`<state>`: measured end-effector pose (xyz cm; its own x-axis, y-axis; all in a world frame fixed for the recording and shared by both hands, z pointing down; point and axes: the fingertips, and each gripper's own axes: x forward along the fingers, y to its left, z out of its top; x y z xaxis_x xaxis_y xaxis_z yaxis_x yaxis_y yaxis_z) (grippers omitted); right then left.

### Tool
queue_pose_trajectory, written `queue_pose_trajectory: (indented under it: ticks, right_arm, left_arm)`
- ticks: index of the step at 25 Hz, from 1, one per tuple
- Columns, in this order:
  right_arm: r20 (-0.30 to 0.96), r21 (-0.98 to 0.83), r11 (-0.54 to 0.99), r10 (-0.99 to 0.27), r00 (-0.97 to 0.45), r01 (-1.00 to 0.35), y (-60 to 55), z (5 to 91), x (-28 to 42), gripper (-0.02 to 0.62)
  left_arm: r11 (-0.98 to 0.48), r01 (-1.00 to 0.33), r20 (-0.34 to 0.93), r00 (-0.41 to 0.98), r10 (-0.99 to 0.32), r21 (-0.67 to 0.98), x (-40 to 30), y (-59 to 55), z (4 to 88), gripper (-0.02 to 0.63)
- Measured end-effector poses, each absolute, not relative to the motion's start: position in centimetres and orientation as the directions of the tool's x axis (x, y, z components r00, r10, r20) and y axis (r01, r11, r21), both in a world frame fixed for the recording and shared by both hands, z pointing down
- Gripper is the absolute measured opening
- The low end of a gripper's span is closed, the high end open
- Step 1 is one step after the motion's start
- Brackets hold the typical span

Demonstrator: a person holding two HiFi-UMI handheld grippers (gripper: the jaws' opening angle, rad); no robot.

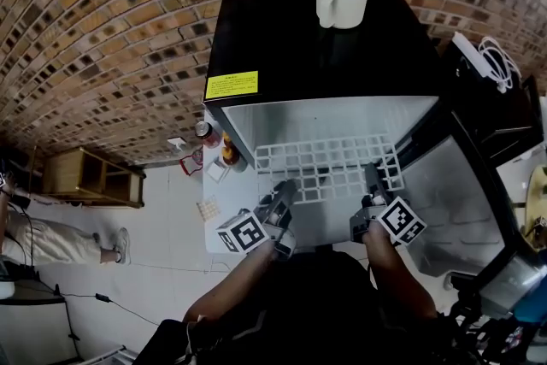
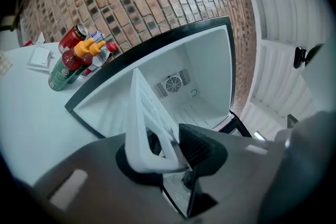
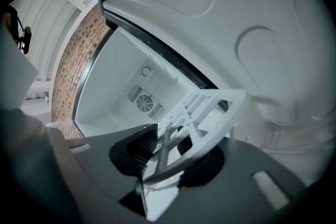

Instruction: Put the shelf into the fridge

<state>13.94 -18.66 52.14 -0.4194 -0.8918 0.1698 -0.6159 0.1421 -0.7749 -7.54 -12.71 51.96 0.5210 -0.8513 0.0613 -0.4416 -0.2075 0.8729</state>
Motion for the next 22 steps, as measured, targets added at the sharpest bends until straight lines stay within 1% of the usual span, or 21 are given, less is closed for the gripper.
queue_pose_trajectory:
  ticks: [4,8,10,13,15,20,22]
  right_arm:
    - [0.167,-0.777,0.141,-0.893,-0.417,-0.614,-18.7,52.1,13.8,0.127]
    - [0.178,-0.778,0.141,-0.885,-0.43,-0.613,-19.1,52.1,13.1,0.13]
    - [0.187,-0.789,0.127,-0.882,-0.432,-0.601,-19.2,52.4,13.0,0.126]
    - [0.162,-0.802,0.144,-0.881,-0.445,-0.579,-19.5,52.7,13.0,0.126]
    - [0.16,-0.814,0.129,-0.888,-0.431,-0.567,-19.8,52.7,13.0,0.124]
    - [0.166,-0.817,0.103,-0.9,-0.403,-0.567,-20.0,52.7,12.9,0.127]
    - [0.17,-0.809,0.107,-0.898,-0.406,-0.577,-20.5,52.6,12.8,0.129]
  left_arm:
    - [-0.226,-0.493,0.056,0.494,-0.868,0.84,-8.3,-13.2,51.3,0.097]
    - [-0.187,-0.477,0.099,0.512,-0.853,0.859,-9.0,-15.5,52.5,0.103]
    - [-0.196,-0.47,0.09,0.52,-0.85,0.86,-9.0,-16.0,52.6,0.103]
    - [-0.213,-0.477,0.067,0.504,-0.861,0.853,-9.0,-15.9,52.6,0.103]
    - [-0.219,-0.486,0.06,0.495,-0.867,0.846,-9.1,-16.1,52.6,0.105]
    - [-0.208,-0.497,0.061,0.471,-0.88,0.842,-9.5,-16.1,52.5,0.106]
    - [-0.207,-0.524,0.063,0.451,-0.89,0.827,-9.7,-16.4,52.1,0.11]
